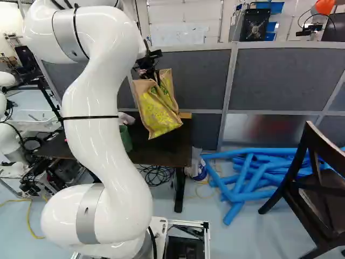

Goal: Pick up the bag on the ground and place it on the table

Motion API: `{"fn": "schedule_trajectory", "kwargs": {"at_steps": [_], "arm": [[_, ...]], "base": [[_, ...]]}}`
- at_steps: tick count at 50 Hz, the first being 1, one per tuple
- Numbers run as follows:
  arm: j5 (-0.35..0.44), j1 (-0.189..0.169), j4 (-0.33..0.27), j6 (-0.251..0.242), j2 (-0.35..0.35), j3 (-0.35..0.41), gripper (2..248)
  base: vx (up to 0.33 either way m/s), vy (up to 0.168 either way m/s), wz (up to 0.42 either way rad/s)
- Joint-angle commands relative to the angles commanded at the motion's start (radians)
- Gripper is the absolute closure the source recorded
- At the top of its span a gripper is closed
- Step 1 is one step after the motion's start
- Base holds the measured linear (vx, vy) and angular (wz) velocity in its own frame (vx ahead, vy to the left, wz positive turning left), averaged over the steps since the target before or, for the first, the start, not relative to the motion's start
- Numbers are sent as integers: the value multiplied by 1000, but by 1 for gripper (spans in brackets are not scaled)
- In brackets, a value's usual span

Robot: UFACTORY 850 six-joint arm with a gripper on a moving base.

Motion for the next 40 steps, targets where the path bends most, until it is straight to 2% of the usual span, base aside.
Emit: {"fn": "schedule_trajectory", "kwargs": {"at_steps": [14, 29, 40], "arm": [[35, 0, 16, 0, -32, 0, 229], [37, 0, 104, 0, -67, -2, 229], [37, 0, 142, 0, -94, -5, 229]], "base": [[0, 0, 0], [0, 0, 0], [0, 0, 0]]}}
